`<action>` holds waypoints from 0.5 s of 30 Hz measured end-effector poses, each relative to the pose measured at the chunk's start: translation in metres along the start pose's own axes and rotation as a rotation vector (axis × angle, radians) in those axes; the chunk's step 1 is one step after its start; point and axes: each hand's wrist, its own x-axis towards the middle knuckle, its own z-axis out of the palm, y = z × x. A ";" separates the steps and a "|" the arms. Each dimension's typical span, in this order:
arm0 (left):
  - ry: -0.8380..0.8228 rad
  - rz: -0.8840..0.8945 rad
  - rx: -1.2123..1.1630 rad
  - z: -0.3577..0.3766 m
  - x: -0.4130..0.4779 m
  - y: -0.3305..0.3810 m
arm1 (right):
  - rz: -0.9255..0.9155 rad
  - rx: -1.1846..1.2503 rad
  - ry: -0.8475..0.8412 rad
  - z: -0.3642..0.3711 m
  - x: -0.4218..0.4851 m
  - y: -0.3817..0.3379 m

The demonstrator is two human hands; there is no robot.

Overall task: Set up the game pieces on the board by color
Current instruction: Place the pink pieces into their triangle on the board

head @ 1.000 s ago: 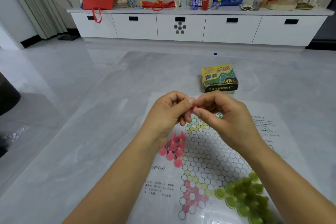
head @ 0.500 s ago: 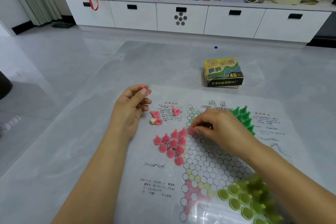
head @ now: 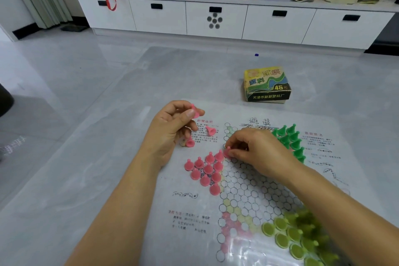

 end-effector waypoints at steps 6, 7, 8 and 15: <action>0.004 -0.016 0.028 -0.003 0.001 -0.002 | 0.005 -0.033 -0.046 -0.002 0.004 -0.001; 0.000 -0.016 0.025 -0.003 0.001 -0.002 | 0.007 -0.034 -0.048 -0.003 0.004 -0.002; -0.006 -0.016 0.018 -0.003 0.001 -0.002 | 0.007 -0.036 -0.049 -0.003 0.004 -0.002; -0.082 0.011 0.075 -0.002 0.000 -0.001 | 0.014 -0.060 -0.058 -0.003 0.004 -0.002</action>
